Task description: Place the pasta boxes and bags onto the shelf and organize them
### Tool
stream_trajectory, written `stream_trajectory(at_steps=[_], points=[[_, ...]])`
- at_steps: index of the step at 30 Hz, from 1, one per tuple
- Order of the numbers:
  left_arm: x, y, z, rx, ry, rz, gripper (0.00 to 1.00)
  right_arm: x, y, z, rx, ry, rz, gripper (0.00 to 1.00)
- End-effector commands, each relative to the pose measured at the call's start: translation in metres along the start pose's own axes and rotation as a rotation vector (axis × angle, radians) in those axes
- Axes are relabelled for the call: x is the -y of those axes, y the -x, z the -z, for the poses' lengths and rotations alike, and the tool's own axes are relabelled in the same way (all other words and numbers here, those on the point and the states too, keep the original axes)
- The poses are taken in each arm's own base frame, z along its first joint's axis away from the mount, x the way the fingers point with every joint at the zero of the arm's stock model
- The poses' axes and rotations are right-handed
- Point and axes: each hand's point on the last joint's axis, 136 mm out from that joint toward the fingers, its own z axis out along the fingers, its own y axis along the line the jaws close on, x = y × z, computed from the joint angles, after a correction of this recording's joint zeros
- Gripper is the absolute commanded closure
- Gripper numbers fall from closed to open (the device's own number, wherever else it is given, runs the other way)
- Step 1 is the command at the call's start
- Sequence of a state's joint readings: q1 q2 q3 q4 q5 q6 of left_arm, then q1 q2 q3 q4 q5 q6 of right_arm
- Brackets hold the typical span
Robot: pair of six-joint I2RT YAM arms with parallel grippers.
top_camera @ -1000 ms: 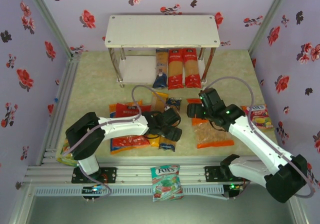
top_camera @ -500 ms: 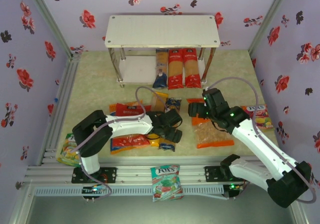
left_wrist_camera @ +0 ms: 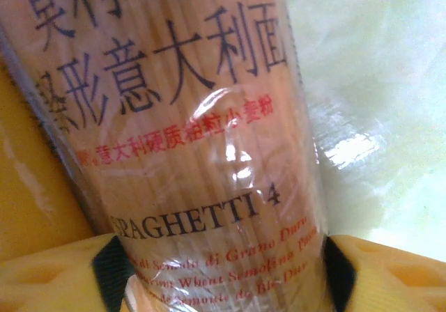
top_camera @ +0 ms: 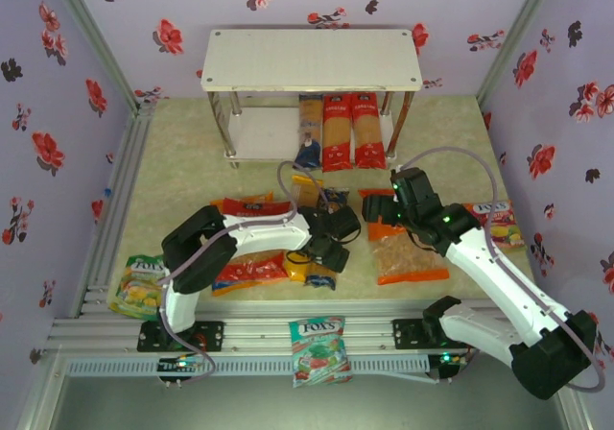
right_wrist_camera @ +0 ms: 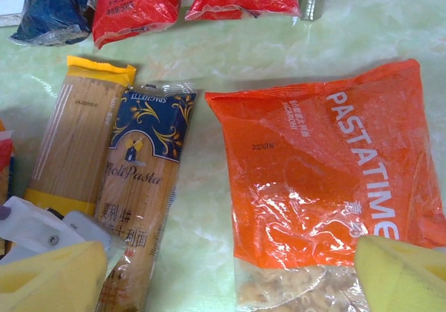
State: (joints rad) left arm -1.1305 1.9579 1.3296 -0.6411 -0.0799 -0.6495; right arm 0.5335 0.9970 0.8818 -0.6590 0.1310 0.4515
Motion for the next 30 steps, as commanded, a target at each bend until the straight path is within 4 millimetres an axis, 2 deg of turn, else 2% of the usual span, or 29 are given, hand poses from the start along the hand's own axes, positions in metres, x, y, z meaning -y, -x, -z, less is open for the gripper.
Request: stream_trajectory(at_steps=[1, 4, 5, 6, 7, 8, 9, 17, 24, 30], points=[[-0.022, -0.029, -0.03, -0.12, 0.11, -0.023, 0.42, 0.001, 0.0, -0.005, 0.0, 0.003, 0.012, 0.07], [-0.023, -0.029, -0.031, -0.124, 0.112, -0.024, 0.48, 0.001, 0.0, -0.005, -0.001, 0.004, 0.01, 0.08], [-0.023, -0.03, -0.03, -0.123, 0.111, -0.024, 0.54, 0.001, 0.0, -0.005, 0.0, 0.005, 0.011, 0.08], [-0.023, -0.029, -0.029, -0.119, 0.109, -0.02, 0.66, 0.001, 0.0, -0.005, 0.001, 0.006, 0.009, 0.08], [-0.023, -0.028, -0.027, -0.113, 0.105, -0.019, 0.85, 0.001, 0.001, -0.004, 0.002, 0.007, 0.008, 0.07], [-0.023, -0.027, -0.026, -0.106, 0.102, -0.015, 0.97, 0.001, 0.001, -0.004, 0.001, 0.006, 0.008, 0.08], [-0.023, -0.026, -0.025, -0.098, 0.096, -0.014, 1.0, 0.001, 0.001, -0.004, 0.001, 0.006, 0.007, 0.08], [-0.026, -0.012, -0.001, 0.017, 0.0, 0.043, 1.0, 0.0, 0.002, -0.001, 0.007, 0.012, -0.001, 0.07], [-0.029, 0.004, 0.04, 0.135, -0.116, 0.09, 1.0, -0.002, 0.007, 0.003, 0.021, 0.021, -0.007, 0.07], [-0.015, 0.007, 0.073, 0.155, -0.231, 0.044, 1.0, -0.005, 0.013, 0.006, 0.037, 0.033, -0.016, 0.07]])
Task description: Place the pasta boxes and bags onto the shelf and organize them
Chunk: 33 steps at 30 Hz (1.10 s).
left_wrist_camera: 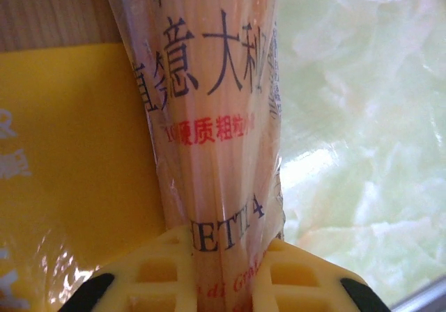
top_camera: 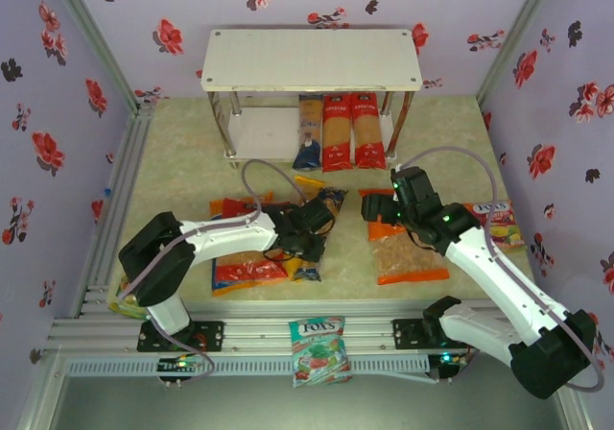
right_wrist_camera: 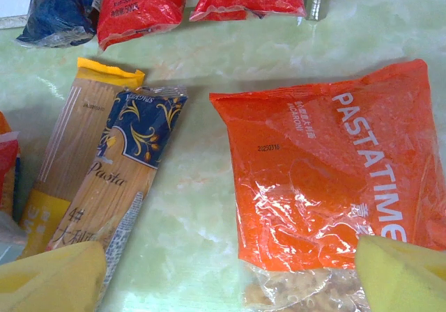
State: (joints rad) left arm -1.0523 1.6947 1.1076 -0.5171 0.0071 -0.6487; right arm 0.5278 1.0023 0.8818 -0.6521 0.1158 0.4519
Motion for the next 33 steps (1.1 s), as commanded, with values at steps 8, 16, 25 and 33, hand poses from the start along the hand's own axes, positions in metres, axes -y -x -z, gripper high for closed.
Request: stream_trajectory(at_steps=[8, 16, 25, 33], points=[[0.03, 0.006, 0.068, 0.065, -0.235, -0.062, 1.0, -0.007, 0.016, 0.007, 0.043, 0.031, -0.015, 0.07], [0.013, 0.024, 0.133, 0.226, -0.343, -0.005, 1.0, -0.011, 0.02, 0.008, 0.046, 0.046, -0.013, 0.07], [-0.068, 0.069, 0.168, 0.384, -0.222, 0.099, 1.0, -0.015, 0.025, 0.007, 0.045, 0.051, -0.003, 0.07], [-0.126, 0.153, 0.164, 0.435, -0.041, 0.099, 1.0, -0.022, 0.035, 0.007, 0.047, 0.062, 0.009, 0.07]])
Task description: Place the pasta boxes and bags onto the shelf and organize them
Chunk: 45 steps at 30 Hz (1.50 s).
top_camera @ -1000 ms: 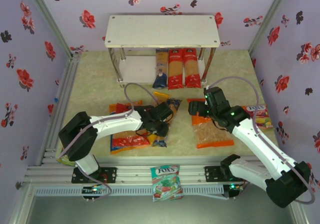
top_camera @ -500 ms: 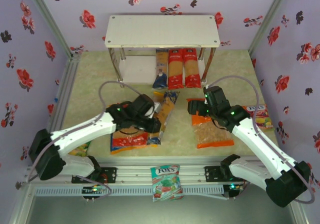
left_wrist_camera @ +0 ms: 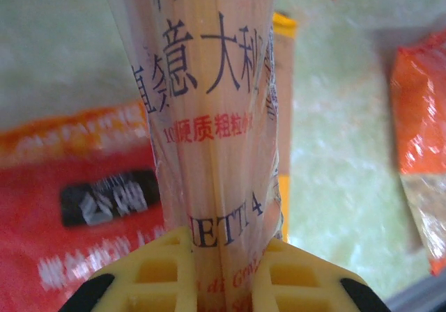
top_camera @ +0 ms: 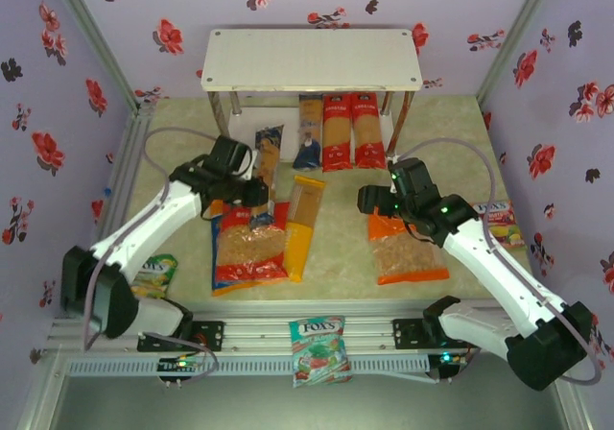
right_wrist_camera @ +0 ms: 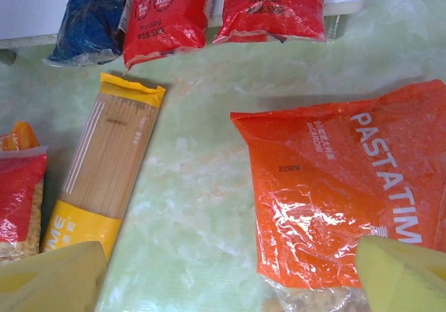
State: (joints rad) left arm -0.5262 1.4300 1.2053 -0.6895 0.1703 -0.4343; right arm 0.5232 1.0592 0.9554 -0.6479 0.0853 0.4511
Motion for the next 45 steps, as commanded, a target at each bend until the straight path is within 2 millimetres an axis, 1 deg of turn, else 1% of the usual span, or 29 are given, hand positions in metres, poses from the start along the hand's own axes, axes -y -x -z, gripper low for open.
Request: stream_trajectory(at_steps=[1, 4, 6, 7, 11, 16, 26, 34, 43, 45], points=[[0.023, 0.079, 0.02, 0.198, -0.031, -0.148, 1.0, -0.009, 0.018, 0.005, 0.041, 0.029, 0.017, 0.07], [0.024, 0.107, 0.006, 0.189, -0.011, -0.168, 1.0, -0.011, 0.019, 0.003, 0.037, 0.029, 0.019, 0.07], [0.022, 0.121, -0.007, 0.164, 0.01, -0.178, 1.0, -0.011, 0.019, 0.001, 0.031, 0.029, 0.021, 0.07], [0.02, 0.126, -0.015, 0.145, 0.026, -0.182, 1.0, -0.011, 0.019, 0.0, 0.029, 0.028, 0.022, 0.07], [0.005, 0.144, -0.038, 0.111, 0.118, -0.186, 1.0, -0.01, 0.018, 0.001, 0.028, 0.022, 0.028, 0.07], [-0.008, 0.161, -0.056, 0.118, 0.192, -0.159, 1.0, -0.008, 0.021, 0.003, 0.04, 0.013, 0.04, 0.07], [-0.01, 0.181, -0.075, 0.142, 0.215, -0.114, 1.0, -0.007, 0.021, -0.002, 0.03, 0.003, 0.057, 0.06], [-0.014, 0.186, -0.088, 0.171, 0.242, -0.095, 1.0, -0.005, 0.018, -0.005, 0.025, -0.001, 0.064, 0.06], [-0.02, 0.191, -0.101, 0.217, 0.316, -0.135, 1.0, -0.003, 0.016, -0.007, 0.022, -0.007, 0.065, 0.06], [-0.021, 0.191, -0.106, 0.216, 0.324, -0.146, 1.0, -0.003, 0.016, -0.007, 0.022, -0.006, 0.067, 0.06]])
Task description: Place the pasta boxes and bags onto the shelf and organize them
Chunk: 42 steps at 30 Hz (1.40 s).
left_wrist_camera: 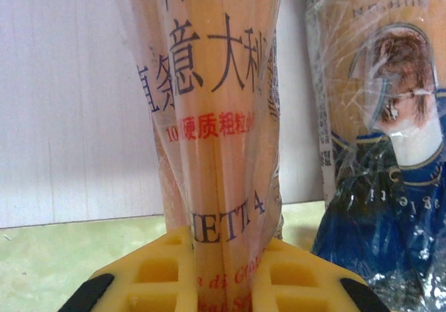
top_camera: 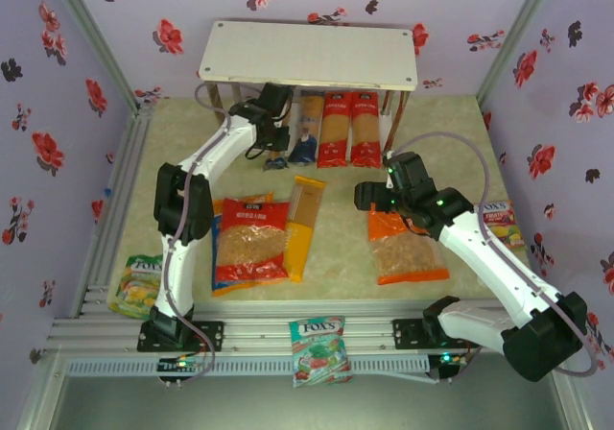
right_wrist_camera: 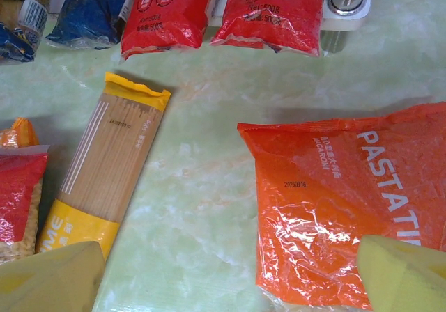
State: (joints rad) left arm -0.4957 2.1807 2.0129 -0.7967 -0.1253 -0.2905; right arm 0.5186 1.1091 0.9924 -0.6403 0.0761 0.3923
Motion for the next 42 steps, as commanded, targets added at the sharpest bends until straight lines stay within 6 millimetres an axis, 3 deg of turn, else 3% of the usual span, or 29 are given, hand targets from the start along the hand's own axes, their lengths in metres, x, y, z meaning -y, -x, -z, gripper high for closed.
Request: stream_trajectory(at_steps=[1, 12, 19, 26, 31, 34, 42], points=[[0.002, 0.04, 0.006, 0.162, 0.025, -0.011, 1.0, 0.003, 0.008, -0.001, 0.029, -0.013, 0.009, 0.06], [0.008, 0.038, -0.015, 0.186, 0.06, -0.052, 0.95, 0.006, 0.007, 0.002, 0.027, -0.019, 0.009, 0.06], [0.012, 0.035, -0.023, 0.174, 0.067, -0.07, 0.64, 0.007, 0.006, 0.004, 0.028, -0.024, 0.008, 0.06], [0.006, 0.03, -0.025, 0.176, 0.095, -0.065, 0.5, 0.009, 0.005, 0.007, 0.033, -0.031, 0.005, 0.06], [0.006, 0.038, -0.004, 0.292, 0.054, -0.05, 0.26, 0.01, 0.004, 0.007, 0.032, -0.031, 0.001, 0.06], [0.009, 0.044, 0.012, 0.362, 0.026, -0.052, 0.2, 0.009, 0.004, 0.006, 0.034, -0.027, -0.004, 0.06], [0.017, 0.052, 0.076, 0.603, -0.036, -0.08, 0.15, 0.008, 0.004, 0.005, 0.032, -0.018, -0.011, 0.06]])
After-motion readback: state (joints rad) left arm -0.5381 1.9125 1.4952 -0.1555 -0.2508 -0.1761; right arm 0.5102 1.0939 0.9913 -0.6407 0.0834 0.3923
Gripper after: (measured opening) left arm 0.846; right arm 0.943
